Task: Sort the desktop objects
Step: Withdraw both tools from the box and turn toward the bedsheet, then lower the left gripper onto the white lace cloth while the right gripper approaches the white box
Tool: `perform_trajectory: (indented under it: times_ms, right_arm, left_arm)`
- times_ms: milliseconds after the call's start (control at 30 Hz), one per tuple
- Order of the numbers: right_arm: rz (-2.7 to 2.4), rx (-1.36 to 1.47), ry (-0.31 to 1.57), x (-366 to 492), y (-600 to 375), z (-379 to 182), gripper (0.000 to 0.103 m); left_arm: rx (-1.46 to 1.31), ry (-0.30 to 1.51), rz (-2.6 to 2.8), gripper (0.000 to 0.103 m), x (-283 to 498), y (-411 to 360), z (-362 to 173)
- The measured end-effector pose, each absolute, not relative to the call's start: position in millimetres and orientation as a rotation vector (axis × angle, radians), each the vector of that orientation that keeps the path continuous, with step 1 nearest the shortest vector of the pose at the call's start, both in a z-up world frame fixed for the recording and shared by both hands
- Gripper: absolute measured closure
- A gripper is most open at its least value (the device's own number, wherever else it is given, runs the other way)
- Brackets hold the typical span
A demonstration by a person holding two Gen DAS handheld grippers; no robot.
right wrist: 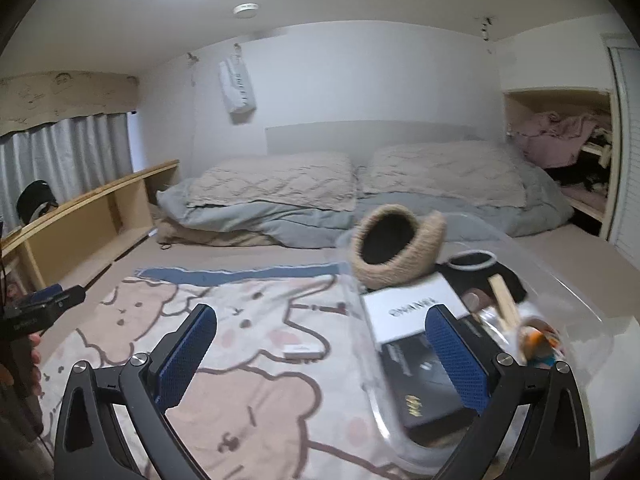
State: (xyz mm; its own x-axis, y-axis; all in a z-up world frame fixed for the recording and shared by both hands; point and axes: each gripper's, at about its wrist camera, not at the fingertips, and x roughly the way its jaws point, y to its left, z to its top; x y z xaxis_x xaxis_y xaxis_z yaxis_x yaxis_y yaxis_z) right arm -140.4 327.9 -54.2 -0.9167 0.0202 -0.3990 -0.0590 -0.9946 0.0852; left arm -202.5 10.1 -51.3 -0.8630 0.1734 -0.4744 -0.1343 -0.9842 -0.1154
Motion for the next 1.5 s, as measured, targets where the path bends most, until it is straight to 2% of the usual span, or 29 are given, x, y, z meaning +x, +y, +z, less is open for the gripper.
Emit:
perform_trajectory:
  times_ms: [100, 233, 433, 800, 1067, 1500]
  right_arm:
    - [3.055, -0.587, 0.161, -149, 314, -48, 0.000]
    - [3.110, -0.522, 0.318, -162, 297, -42, 0.000]
    - [3.135, -0.518, 0.320, -183, 265, -50, 0.000]
    - [3.079, -0.652, 0.394, -218, 253, -129, 0.000]
    - [3.077, -0.766, 0.258, -238, 244, -171, 0.000]
    - [3.049, -0.811, 0.167, -243, 244, -182, 0.000]
  left_arm:
    - [-0.735, -0.104, 2.938, 0.000, -204, -1, -54]
    - [-0.732, -0.121, 3.020, 0.000, -205, -17, -59]
    - [-0.760, -0.143, 3.067, 0.000, -209, -34, -72]
    - [-0.808, -0.149, 3.086, 0.000, -226, -38, -117]
    - [-0.882, -0.140, 3.090, 0.000, -242, -36, -148]
    - [-0.942, -0.111, 3.087, 0.000, -253, -31, -168]
